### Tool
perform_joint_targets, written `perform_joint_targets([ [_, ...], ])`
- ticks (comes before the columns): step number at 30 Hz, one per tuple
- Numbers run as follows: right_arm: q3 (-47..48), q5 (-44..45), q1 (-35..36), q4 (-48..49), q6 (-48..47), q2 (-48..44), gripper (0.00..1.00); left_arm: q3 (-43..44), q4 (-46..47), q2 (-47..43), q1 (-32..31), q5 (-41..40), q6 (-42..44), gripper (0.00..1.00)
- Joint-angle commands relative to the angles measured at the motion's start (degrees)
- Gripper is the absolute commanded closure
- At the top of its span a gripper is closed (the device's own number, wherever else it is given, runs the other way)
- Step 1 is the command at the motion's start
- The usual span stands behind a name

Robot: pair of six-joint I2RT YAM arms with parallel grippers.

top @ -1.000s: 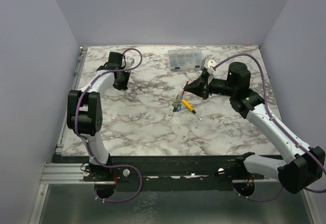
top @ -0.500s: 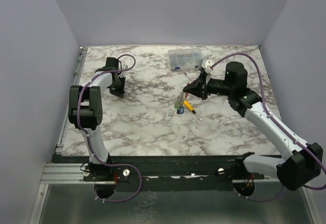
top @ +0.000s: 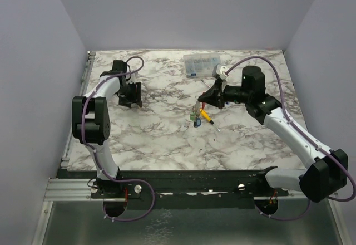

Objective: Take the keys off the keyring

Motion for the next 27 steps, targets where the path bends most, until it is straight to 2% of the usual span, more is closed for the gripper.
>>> perform_joint_targets([
  [1, 2.3, -2.8, 0.3, 0.3, -1.7, 1.2, 1.0, 5.2, -4.0, -5.4, 0.3, 8.7, -3.9, 0.38],
  [4, 2.3, -3.3, 0.3, 0.3, -2.3, 1.9, 1.0, 6.8, -3.9, -7.6, -0.4, 13.2, -6.1, 0.33],
  [11, 2.6, -6.1, 0.3, 0.3, -3.5, 4.0, 0.99, 12.4, -2.7, -9.9, -4.1, 25.2, -8.2, 0.32],
  [19, 3.1, -7.6, 0.3, -0.5, -5.8, 6.4, 0.99, 18.9, -2.6, -8.7, -12.7, 27.3, -10.9, 0.32],
  [27, 2.9, -7.9, 0.7, -0.4, -6.9, 7.4, 0.99, 20.0, -0.3, -7.5, -20.8, 26.5, -12.9, 0.29],
])
